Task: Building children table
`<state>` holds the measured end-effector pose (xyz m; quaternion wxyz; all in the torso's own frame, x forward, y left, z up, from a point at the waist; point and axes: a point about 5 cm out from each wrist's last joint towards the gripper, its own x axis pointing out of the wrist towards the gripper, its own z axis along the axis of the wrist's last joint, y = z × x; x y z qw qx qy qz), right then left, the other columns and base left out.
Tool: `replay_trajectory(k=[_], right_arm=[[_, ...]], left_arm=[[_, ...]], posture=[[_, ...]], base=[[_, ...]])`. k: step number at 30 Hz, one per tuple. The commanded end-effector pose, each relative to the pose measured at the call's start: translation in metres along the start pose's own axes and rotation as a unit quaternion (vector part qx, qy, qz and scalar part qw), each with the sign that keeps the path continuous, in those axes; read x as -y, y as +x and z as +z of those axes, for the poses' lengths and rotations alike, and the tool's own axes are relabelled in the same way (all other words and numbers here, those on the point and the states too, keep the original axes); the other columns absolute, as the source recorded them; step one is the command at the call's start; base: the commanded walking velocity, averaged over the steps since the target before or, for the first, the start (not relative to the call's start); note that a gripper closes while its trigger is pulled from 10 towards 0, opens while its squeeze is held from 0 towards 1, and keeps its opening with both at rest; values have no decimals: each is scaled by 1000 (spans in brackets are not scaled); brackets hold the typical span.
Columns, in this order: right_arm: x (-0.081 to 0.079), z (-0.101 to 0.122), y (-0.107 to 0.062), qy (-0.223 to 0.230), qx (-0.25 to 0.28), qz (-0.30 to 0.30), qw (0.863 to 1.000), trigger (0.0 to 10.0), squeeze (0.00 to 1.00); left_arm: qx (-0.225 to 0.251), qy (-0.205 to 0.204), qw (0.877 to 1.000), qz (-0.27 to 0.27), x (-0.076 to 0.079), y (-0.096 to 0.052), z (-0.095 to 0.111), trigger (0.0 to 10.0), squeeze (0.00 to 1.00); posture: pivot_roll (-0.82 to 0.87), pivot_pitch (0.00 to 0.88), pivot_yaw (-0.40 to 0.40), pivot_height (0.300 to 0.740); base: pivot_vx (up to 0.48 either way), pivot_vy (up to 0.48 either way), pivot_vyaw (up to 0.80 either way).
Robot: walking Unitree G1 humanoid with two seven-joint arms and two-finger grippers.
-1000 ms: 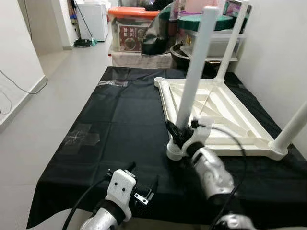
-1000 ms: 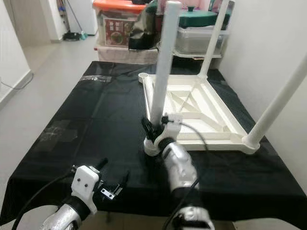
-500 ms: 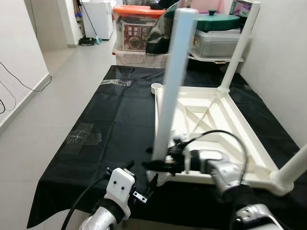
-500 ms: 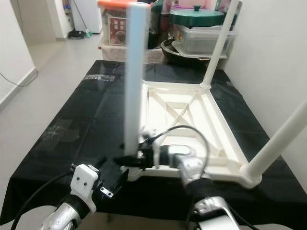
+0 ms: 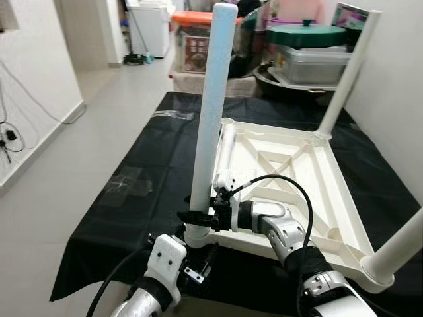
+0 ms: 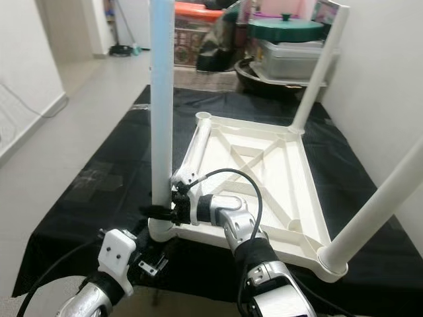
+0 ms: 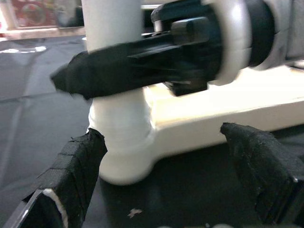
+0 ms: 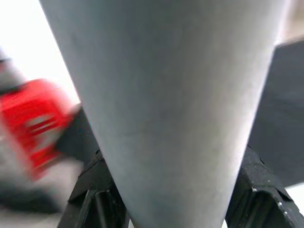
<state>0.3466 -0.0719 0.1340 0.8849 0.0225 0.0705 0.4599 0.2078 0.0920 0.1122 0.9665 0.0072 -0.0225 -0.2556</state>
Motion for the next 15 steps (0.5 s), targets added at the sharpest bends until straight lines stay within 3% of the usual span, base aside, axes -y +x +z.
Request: replay_trajectory(k=[1, 2, 3, 4, 5, 7, 8, 10, 11, 13, 14, 15], right_arm=[[26, -2, -19, 36, 22, -156, 987, 0, 0], [26, -2, -19, 36, 22, -156, 987, 0, 0], [40, -13, -41, 65, 35, -360, 930, 0, 0], [39, -15, -53, 57, 46, -437, 897, 0, 0], [39, -15, -53, 57, 46, -437, 897, 0, 0], [34, -14, -67, 38, 63, -518, 852, 0, 0], [34, -14, -67, 38, 63, -518, 852, 0, 0], [23, -17, -66, 62, 74, -548, 831, 0, 0], [23, -17, -66, 62, 74, -548, 831, 0, 0], [3, -19, -50, 87, 72, -554, 825, 0, 0], [3, -19, -50, 87, 72, -554, 825, 0, 0], [-1, -18, -44, 87, 75, -554, 825, 471, 0]], left_arm=[[-6, 1, 1000, -5, 0, -1, -4, 10000, 0], [-6, 1, 1000, -5, 0, -1, -4, 10000, 0], [-7, 0, 1000, -8, 0, -1, -4, 10000, 0], [-8, 0, 1000, -10, 0, -1, -4, 10000, 0], [-8, 0, 1000, -10, 0, -1, -4, 10000, 0], [-8, -1, 1000, -10, 0, -1, -4, 10000, 0], [-8, -1, 1000, -10, 0, -1, -4, 10000, 0], [-8, 0, 1000, -10, 0, 0, -4, 10000, 0], [-8, 0, 1000, -10, 0, 0, -4, 10000, 0], [-6, 1, 1000, -8, 0, 1, -3, 10000, 0], [-6, 1, 1000, -8, 0, 1, -3, 10000, 0], [-6, 1, 1000, -6, 0, 1, -3, 10000, 0]], posture=[[127, 0, -61, 740], [127, 0, -61, 740], [122, 0, -58, 740], [122, 0, -58, 740], [122, 0, -58, 740], [122, 0, -58, 740], [122, 0, -58, 740], [120, 0, -55, 740], [120, 0, -55, 740], [129, 0, -67, 740], [129, 0, -67, 740], [129, 0, -67, 740]], base=[[0, 0, 0], [0, 0, 0], [0, 0, 0], [0, 0, 0], [0, 0, 0], [0, 0, 0], [0, 0, 0], [0, 0, 0], [0, 0, 0], [0, 0, 0], [0, 0, 0], [0, 0, 0]])
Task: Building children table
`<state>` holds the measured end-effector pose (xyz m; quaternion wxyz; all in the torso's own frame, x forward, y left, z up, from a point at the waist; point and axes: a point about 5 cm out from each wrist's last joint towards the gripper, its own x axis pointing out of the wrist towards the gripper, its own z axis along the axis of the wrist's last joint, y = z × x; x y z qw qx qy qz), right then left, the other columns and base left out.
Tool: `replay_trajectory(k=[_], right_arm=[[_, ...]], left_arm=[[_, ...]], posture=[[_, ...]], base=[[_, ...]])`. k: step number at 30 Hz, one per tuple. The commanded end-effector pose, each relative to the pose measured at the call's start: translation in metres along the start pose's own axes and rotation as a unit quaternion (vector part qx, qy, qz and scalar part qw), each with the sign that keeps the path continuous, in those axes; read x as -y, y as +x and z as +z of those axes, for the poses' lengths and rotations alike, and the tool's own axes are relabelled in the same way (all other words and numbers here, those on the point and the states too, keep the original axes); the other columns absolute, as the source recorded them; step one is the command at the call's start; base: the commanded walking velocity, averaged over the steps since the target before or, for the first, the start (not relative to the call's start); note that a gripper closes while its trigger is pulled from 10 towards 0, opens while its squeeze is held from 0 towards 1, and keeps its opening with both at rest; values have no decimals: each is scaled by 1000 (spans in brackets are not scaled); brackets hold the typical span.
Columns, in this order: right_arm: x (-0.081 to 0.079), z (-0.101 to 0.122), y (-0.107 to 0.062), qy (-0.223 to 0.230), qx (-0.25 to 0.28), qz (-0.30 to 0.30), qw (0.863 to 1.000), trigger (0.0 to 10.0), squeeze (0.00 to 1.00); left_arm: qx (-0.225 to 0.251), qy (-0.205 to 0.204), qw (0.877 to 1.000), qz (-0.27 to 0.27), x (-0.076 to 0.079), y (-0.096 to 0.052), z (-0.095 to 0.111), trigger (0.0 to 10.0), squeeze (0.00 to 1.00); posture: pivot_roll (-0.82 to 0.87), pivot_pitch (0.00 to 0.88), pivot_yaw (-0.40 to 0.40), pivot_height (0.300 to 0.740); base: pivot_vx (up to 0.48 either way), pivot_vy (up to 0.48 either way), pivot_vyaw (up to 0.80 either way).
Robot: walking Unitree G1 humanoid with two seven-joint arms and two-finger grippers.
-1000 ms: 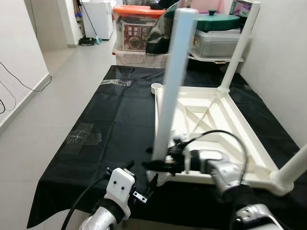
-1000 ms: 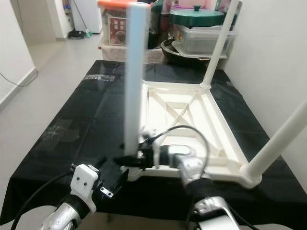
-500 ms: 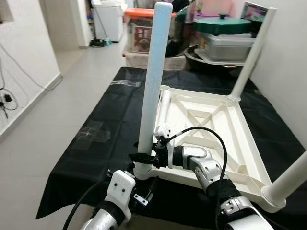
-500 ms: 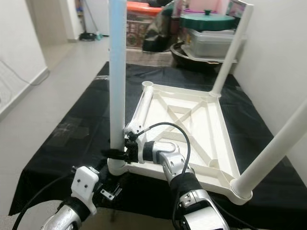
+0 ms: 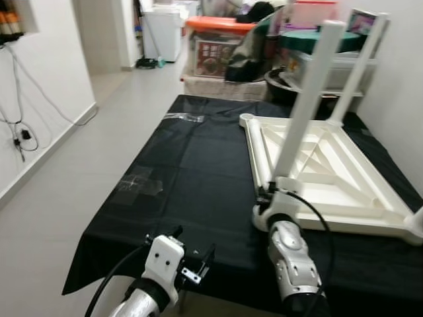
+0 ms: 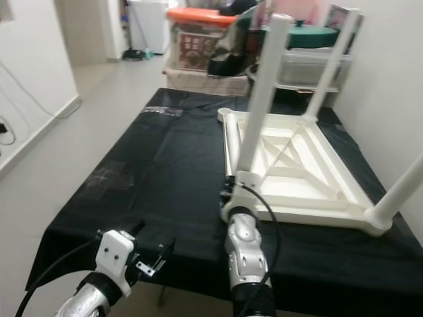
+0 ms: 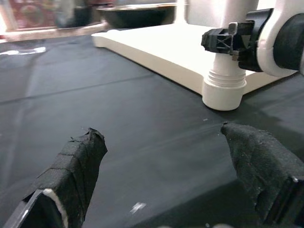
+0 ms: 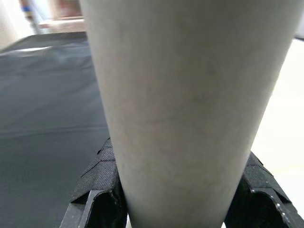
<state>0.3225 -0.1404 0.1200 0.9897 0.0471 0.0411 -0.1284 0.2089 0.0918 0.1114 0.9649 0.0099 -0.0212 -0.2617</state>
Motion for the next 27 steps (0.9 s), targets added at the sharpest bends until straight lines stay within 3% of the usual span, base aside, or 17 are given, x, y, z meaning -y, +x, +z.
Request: replay_trajectory(k=[1, 2, 3, 4, 5, 6, 11, 12, 15, 17, 18, 19, 20, 23, 25, 26, 27], right_arm=[[-30, -2, -12, 43, -9, 11, 999, 471, 0], [-37, -3, -12, 38, -9, 33, 999, 6039, 0], [-41, -3, -12, 35, -11, 42, 998, 6039, 0], [-47, -3, -13, 40, -10, 68, 997, 10000, 835], [-50, -3, -13, 44, -9, 86, 995, 10000, 835], [-53, -3, -13, 56, -7, 110, 992, 10000, 1000], [-54, 2, -11, 67, 4, 131, 989, 10000, 1000], [-48, 10, -6, 70, 34, 141, 987, 10000, 0], [-37, 21, 9, 72, 65, 207, 974, 10000, 0], [-36, 23, 12, 79, 62, 245, 964, 10000, 0], [-31, 28, 18, 78, 58, 285, 954, 10000, 0], [-31, 28, 18, 78, 58, 285, 954, 10000, 0], [-27, 31, 23, 69, 48, 335, 938, 10000, 0], [-24, 33, 26, 61, 41, 365, 928, 10000, 0], [-22, 36, 24, 36, -14, 510, 859, 10000, 0], [-22, 36, 24, 36, -14, 510, 859, 10000, 0], [-23, 36, 18, 21, -42, 578, 814, 10000, 0]], left_arm=[[-4, -1, 1000, 0, 0, 0, -2, 10000, 0], [-4, -1, 1000, 1, 0, 0, -2, 10000, 0], [-4, -1, 1000, 2, 0, 0, -3, 10000, 0], [-4, -1, 1000, 2, 0, 0, -2, 10000, 0], [-3, -1, 1000, 2, 0, 0, -2, 10000, 0], [-3, -2, 1000, 2, 0, 0, -2, 10000, 0], [-3, -1, 1000, 2, -1, 0, -2, 10000, 0], [-3, -1, 1000, 2, -1, 0, -2, 10000, 0], [-3, -2, 1000, 1, -1, 2, -3, 10000, 0], [-4, -2, 1000, 0, -1, 2, -3, 10000, 0], [-4, -1, 1000, 0, -1, 2, -3, 10000, 0], [-4, -1, 1000, 0, -1, 2, -3, 10000, 0], [-3, -1, 1000, 0, -2, 2, -3, 10000, 0], [-3, 0, 1000, 0, -2, 3, -3, 10000, 0], [-3, 0, 1000, 0, -2, 3, -3, 10000, 0], [-3, 0, 1000, 0, -2, 3, -3, 10000, 0], [-3, 1, 1000, 0, -2, 3, -3, 10000, 0]], posture=[[129, 0, -67, 740], [127, 0, -67, 740], [127, 0, -67, 740], [126, 0, -68, 740], [126, 0, -68, 740], [127, 0, -67, 740], [125, 0, -66, 740], [124, 0, -66, 740], [123, 0, -62, 740], [123, 0, -62, 740], [124, 0, -60, 740], [124, 0, -60, 740], [124, 0, -61, 740], [124, 0, -61, 740], [124, 0, -60, 740], [124, 0, -60, 740], [128, 0, -62, 740]], base=[[0, 0, 0], [0, 0, 0], [0, 0, 0], [0, 0, 0], [0, 0, 0], [0, 0, 0], [0, 0, 0], [0, 0, 0], [0, 0, 0], [0, 0, 0], [0, 0, 0], [0, 0, 0], [0, 0, 0], [0, 0, 0], [0, 0, 0], [0, 0, 0], [0, 0, 0]])
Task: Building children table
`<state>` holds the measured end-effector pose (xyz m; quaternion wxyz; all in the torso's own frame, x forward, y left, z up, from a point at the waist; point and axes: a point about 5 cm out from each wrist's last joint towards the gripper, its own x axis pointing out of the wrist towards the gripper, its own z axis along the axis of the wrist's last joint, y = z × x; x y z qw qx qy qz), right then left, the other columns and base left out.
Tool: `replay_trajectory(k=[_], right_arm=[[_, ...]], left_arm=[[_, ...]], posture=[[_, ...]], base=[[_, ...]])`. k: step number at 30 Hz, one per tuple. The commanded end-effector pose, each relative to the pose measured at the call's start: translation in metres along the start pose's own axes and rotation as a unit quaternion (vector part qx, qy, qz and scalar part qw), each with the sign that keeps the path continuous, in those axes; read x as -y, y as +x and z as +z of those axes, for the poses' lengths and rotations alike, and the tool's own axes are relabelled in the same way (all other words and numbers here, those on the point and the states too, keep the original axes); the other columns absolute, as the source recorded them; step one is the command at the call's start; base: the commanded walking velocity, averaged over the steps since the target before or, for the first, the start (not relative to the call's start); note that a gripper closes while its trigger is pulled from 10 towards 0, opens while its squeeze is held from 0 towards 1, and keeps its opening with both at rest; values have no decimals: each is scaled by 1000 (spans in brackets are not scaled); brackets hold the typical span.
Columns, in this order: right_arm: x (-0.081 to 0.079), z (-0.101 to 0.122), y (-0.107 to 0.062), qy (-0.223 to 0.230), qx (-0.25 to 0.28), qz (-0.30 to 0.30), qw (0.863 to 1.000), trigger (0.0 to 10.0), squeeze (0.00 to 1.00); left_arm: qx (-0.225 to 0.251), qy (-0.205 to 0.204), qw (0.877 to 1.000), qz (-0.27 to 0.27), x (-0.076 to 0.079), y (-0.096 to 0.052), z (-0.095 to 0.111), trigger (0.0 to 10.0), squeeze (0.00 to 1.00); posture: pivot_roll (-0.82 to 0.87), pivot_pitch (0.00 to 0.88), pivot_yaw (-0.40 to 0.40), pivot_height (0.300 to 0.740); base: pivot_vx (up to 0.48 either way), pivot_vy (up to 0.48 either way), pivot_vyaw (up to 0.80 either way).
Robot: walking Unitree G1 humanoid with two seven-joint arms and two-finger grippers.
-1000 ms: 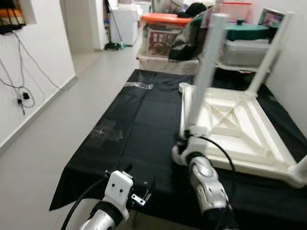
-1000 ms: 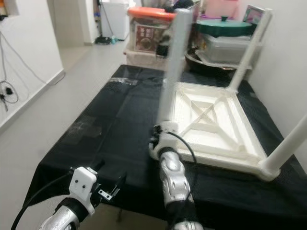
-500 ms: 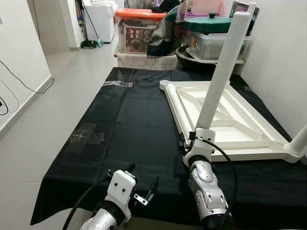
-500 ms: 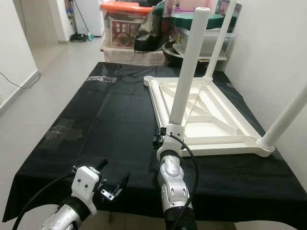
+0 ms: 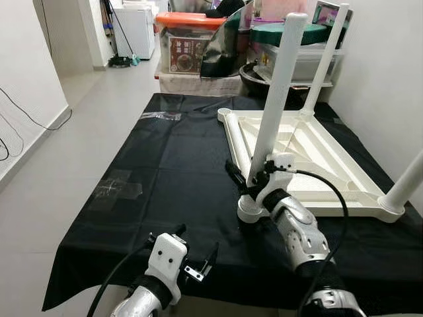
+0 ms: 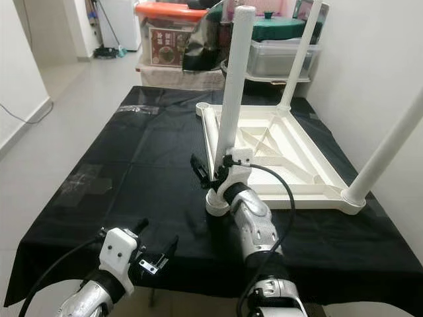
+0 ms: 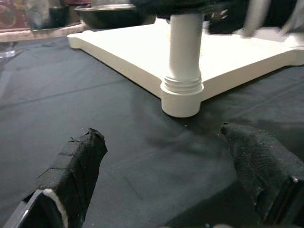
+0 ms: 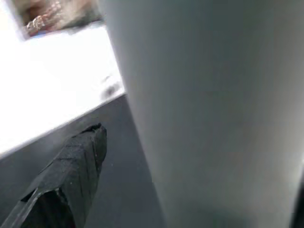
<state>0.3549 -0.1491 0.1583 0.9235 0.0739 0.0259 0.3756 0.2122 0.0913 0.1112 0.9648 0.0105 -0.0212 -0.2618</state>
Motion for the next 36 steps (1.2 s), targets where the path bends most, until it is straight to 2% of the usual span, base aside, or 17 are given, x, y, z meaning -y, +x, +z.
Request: replay_trajectory(k=[1, 2, 3, 11, 12, 14, 15, 19, 21, 23, 24, 29, 30, 31, 33, 34, 36], right_arm=[[-27, -9, 8, 12, -53, 178, 982, 10000, 0], [-27, -9, 8, 12, -53, 178, 982, 10000, 0], [-37, -17, 9, -10, -105, 259, 960, 10000, 0], [-57, -31, 25, -32, -140, 335, 931, 10000, 0], [-60, -33, 29, -41, -142, 334, 931, 2196, 0], [-62, -34, 31, -44, -143, 333, 931, 2196, 0], [-63, -35, 34, -48, -137, 322, 935, 0, 0], [-60, -33, 34, -49, -128, 306, 942, 0, 0], [-55, -31, 34, -50, -108, 261, 958, 0, 0], [-54, -31, 33, -51, -104, 251, 961, 0, 0], [-48, -30, 34, -54, -83, 186, 977, 0, 0], [-38, -30, 33, -58, -56, 97, 992, 0, 0], [-24, -33, 28, -40, -48, -47, 997, 0, 0], [-14, -36, 21, -26, -48, -158, 986, 0, 0], [-14, -36, 21, -26, -48, -158, 986, 0, 0], [-4, -42, -1, -12, -38, -347, 937, 0, 0], [-4, -42, -1, -12, -38, -347, 937, 0, 0]], left_arm=[[-3, 1, 1000, 0, -1, 0, -2, 10000, 0], [-3, 1, 1000, 0, -1, 0, -2, 10000, 0], [-3, 2, 1000, 0, -1, 0, -2, 10000, 0], [-2, 4, 1000, 2, -1, -1, -2, 10000, 0], [-3, 4, 1000, 1, 0, -1, -2, 10000, 0], [-3, 4, 1000, 1, 0, -1, -2, 10000, 0], [-3, 4, 1000, 1, 0, -2, -2, 10000, 0], [-3, 4, 1000, 1, 0, -2, -2, 10000, 0], [-3, 2, 1000, 1, 1, -2, -2, 10000, 0], [-3, 2, 1000, 1, 1, -2, -2, 10000, 0], [-3, 1, 1000, 0, 1, -2, -3, 10000, 0], [-3, 0, 1000, -1, 2, -2, -3, 10000, 0], [-4, -1, 1000, -3, 2, -2, -3, 10000, 0], [-4, -1, 1000, -5, 2, -2, -3, 10000, 0], [-4, -1, 1000, -5, 2, -2, -3, 10000, 0], [-6, -3, 1000, -7, 1, -1, -3, 10000, 0], [-6, -3, 1000, -7, 1, -1, -3, 10000, 0]], posture=[[128, 0, -62, 740], [128, 0, -62, 740], [137, 0, -65, 740], [148, 0, -70, 740], [148, 0, -68, 740], [148, 0, -69, 740], [150, 0, -70, 740], [149, 0, -71, 740], [139, 0, -70, 740], [139, 0, -70, 740], [135, 0, -67, 740], [133, 0, -67, 740], [128, 0, -65, 740], [127, 0, -67, 740], [127, 0, -67, 740], [124, 0, -65, 740], [124, 0, -65, 740]], base=[[0, 0, 0], [0, 0, 0], [0, 0, 0], [0, 0, 0], [0, 0, 0], [0, 0, 0], [0, 0, 0], [0, 0, 0], [0, 0, 0], [0, 0, 0], [0, 0, 0], [0, 0, 0], [0, 0, 0], [0, 0, 0], [0, 0, 0], [0, 0, 0], [0, 0, 0]])
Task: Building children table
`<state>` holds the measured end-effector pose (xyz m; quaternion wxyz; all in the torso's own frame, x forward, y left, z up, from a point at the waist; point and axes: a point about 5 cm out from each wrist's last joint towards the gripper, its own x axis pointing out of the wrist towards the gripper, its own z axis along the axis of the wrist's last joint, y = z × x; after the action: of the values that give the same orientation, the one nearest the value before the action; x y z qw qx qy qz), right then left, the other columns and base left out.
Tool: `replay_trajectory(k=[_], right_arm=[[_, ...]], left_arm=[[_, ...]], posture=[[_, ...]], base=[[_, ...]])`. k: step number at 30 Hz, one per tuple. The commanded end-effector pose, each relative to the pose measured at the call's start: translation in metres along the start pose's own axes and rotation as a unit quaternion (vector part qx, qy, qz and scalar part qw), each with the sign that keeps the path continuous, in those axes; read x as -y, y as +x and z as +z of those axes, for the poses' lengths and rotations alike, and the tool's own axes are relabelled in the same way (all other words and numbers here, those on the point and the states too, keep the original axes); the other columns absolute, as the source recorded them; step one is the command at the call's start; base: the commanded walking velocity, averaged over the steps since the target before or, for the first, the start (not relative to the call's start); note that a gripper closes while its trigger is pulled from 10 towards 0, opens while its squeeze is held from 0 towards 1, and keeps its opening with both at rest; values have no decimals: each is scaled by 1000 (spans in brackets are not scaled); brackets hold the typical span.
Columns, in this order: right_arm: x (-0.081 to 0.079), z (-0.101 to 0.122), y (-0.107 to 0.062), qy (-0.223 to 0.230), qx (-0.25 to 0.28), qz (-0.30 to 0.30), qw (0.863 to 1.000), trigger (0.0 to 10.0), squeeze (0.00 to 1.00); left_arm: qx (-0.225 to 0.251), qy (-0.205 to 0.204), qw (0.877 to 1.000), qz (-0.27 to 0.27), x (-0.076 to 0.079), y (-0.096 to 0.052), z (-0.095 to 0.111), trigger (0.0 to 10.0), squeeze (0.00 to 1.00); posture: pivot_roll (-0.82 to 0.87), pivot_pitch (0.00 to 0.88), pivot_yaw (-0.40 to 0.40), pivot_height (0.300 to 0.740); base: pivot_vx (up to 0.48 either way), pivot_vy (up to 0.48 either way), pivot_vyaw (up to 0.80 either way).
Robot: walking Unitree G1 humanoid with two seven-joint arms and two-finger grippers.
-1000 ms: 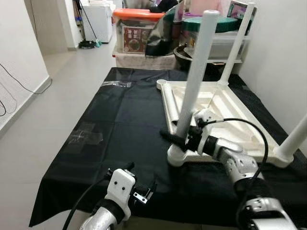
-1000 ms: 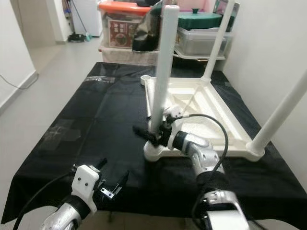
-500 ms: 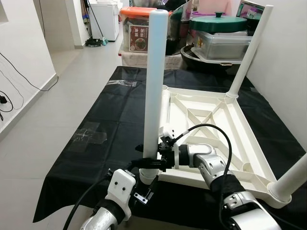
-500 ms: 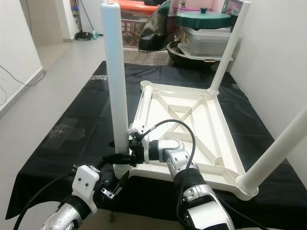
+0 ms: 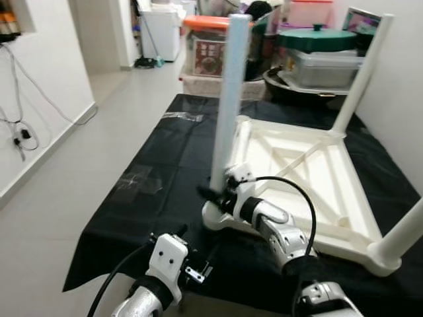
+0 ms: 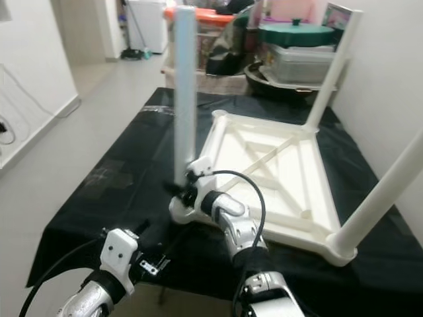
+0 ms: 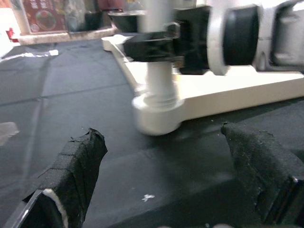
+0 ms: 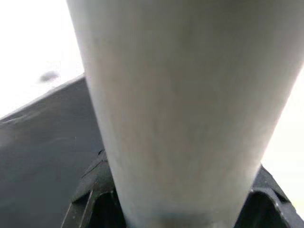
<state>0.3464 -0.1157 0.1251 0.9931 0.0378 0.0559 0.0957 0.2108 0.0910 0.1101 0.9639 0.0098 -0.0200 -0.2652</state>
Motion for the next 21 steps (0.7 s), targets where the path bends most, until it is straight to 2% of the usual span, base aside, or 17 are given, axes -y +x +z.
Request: replay_trajectory(k=[1, 2, 3, 6, 9, 13, 14, 16, 17, 19, 20, 21], right_arm=[[27, -7, -11, 16, -15, -117, 993, 0, 0], [27, -7, -11, 16, -15, -117, 993, 0, 0], [27, -8, -16, 25, -11, -153, 988, 0, 0], [12, -13, -26, 58, -11, -212, 976, 0, 0], [5, -14, -27, 72, -11, -229, 971, 0, 0], [-6, -14, -25, 87, -12, -218, 972, 0, 0], [-13, -10, -25, 85, 0, -195, 977, 10000, 675], [-18, -7, -25, 81, 10, -179, 981, 10000, 675], [-22, 0, -23, 87, 39, -142, 985, 10000, 1000], [-21, 2, -21, 89, 51, -130, 986, 10000, 1000], [-20, 5, -19, 95, 63, -105, 988, 10000, 0], [-17, 8, -17, 93, 73, -90, 989, 10000, 0]], left_arm=[[-5, -2, 1000, -3, 0, 0, -3, 10000, 0], [-5, -2, 1000, -3, 0, 0, -3, 10000, 0], [-6, -2, 1000, -3, 0, 0, -3, 10000, 0], [-5, -1, 1000, -2, 1, 0, -3, 10000, 0], [-5, 0, 1000, -1, 1, -1, -3, 10000, 0], [-5, 0, 1000, -3, 1, -1, -4, 10000, 0], [-5, -1, 1000, -3, 1, -1, -4, 10000, 0], [-5, -1, 1000, -4, 1, -1, -4, 10000, 0], [-5, -2, 1000, -5, 1, 0, -4, 10000, 0], [-6, -2, 1000, -5, 1, 0, -4, 10000, 0], [-6, -2, 1000, -5, 1, 0, -4, 10000, 0], [-6, -1, 1000, -5, 1, 0, -3, 10000, 0]], posture=[[124, 0, -67, 740], [124, 0, -67, 740], [124, 0, -67, 740], [134, 0, -74, 740], [128, 0, -72, 740], [128, 0, -72, 740], [127, 0, -69, 740], [127, 0, -69, 740], [125, 0, -64, 740], [124, 0, -64, 740], [124, 0, -65, 740], [124, 0, -65, 740]], base=[[0, 0, 0], [0, 0, 0], [0, 0, 0], [0, 0, 0], [0, 0, 0], [0, 0, 0], [0, 0, 0], [0, 0, 0], [0, 0, 0], [0, 0, 0], [0, 0, 0], [0, 0, 0]])
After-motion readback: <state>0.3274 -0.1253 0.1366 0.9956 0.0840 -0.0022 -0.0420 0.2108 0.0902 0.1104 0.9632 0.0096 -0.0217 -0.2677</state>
